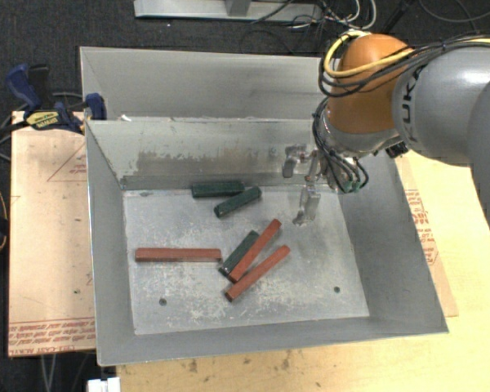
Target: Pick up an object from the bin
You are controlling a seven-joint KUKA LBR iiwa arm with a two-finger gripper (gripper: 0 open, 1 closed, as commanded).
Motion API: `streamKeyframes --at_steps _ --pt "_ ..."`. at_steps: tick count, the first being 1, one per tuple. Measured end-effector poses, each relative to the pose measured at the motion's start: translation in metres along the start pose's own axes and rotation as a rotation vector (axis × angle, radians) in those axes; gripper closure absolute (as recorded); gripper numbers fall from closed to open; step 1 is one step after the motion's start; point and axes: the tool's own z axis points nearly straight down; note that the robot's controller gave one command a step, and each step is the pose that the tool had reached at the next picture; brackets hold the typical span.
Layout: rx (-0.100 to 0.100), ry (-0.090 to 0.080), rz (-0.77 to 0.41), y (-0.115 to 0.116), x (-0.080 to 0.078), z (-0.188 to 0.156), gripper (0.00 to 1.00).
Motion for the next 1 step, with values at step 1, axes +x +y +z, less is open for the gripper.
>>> streamKeyframes --at_steps 1 --pt "0.001 -0.005 -0.287 0.0476 0.0416 0.0447 0.00"
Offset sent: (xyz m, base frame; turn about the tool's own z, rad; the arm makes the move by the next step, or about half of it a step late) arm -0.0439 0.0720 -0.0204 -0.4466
